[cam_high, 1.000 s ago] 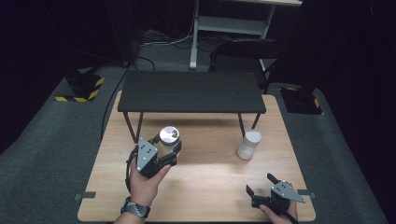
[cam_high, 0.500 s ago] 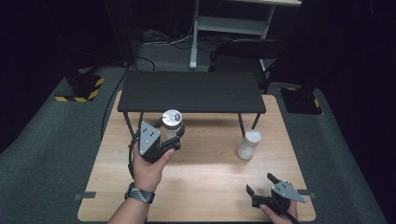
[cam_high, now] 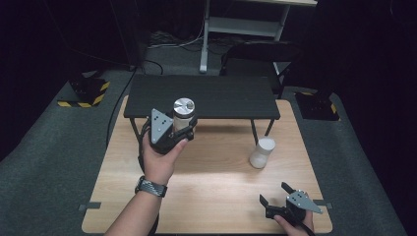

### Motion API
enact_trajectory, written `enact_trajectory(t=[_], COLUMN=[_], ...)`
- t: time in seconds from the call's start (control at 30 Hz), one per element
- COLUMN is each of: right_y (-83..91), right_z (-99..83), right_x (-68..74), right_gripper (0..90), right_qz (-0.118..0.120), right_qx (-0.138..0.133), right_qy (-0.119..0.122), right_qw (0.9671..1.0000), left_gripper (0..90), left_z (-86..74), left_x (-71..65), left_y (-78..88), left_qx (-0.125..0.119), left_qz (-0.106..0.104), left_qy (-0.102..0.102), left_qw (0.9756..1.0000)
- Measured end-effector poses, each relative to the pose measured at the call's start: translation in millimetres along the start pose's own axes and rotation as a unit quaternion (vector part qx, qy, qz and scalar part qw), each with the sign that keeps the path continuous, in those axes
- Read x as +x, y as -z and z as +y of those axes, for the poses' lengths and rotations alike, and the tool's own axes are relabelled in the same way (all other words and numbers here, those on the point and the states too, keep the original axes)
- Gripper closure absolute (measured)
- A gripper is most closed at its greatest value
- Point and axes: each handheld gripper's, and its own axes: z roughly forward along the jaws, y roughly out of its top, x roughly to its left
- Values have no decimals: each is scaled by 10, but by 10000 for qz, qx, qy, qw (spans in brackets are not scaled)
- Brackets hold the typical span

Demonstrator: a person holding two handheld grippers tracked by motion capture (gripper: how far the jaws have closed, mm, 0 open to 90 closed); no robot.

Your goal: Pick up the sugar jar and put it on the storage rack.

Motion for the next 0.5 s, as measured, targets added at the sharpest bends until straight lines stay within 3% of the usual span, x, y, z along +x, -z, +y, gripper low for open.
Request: enact_trajectory(t=[0.5], right_y=[3], right_z=[-11], right_x=[-7], right_gripper=[0], right_qz=[-12], right_qx=[-31], right_qy=[-23], right_qw=[10000], left_gripper=[304], left_z=[90], left_x=[119], left_y=[-348], left_qx=[60], left_qz=[195], left_qy=[-33], left_qw=[9998])
